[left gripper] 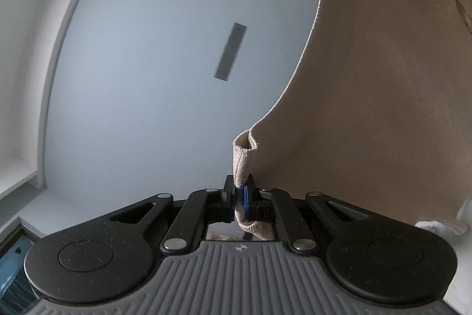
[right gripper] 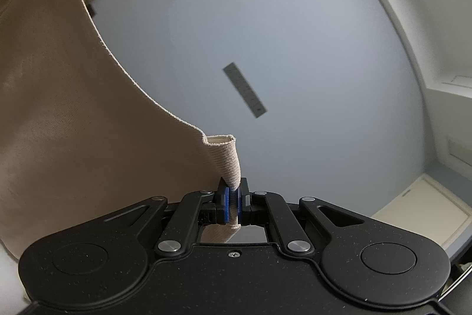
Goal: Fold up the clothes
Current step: 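Hold the sweater up high with both grippers, letting it hang, then lower the sweater onto the bed with both grippers, laying it flat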
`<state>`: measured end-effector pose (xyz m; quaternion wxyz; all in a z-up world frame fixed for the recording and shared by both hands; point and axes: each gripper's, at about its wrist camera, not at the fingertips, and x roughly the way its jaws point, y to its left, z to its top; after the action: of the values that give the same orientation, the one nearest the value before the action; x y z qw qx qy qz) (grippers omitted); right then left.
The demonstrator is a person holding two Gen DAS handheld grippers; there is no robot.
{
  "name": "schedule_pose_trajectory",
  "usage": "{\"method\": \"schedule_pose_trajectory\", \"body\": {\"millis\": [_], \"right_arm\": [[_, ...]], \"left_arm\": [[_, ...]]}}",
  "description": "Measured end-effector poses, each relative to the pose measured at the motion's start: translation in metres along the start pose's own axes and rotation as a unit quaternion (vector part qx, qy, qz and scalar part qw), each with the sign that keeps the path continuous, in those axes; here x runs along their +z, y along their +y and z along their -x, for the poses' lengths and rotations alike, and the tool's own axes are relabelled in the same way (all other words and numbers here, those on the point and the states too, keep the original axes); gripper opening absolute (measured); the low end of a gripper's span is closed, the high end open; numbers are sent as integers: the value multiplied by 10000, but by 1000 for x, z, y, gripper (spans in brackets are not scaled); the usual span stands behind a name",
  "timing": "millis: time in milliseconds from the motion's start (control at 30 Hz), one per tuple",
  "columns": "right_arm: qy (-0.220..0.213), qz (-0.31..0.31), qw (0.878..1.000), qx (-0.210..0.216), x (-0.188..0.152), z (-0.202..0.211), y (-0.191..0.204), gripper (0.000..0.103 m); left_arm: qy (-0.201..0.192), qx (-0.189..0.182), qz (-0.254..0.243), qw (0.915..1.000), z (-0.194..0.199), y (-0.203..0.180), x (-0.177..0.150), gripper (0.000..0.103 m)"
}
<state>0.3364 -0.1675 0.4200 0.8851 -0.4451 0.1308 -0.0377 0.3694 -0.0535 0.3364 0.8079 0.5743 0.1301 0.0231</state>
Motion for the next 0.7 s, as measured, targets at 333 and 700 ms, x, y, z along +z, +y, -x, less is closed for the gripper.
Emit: {"method": "schedule_pose_trajectory", "body": {"millis": [333, 700], "right_arm": [[-71, 104, 9999, -94, -18, -11, 1, 2], [423, 628, 9837, 1632, -143, 69, 93, 2]], "left_arm": [[-342, -172, 134, 9992, 0, -23, -7, 4], [-449, -1788, -350, 9822, 99, -163, -96, 4]]}}
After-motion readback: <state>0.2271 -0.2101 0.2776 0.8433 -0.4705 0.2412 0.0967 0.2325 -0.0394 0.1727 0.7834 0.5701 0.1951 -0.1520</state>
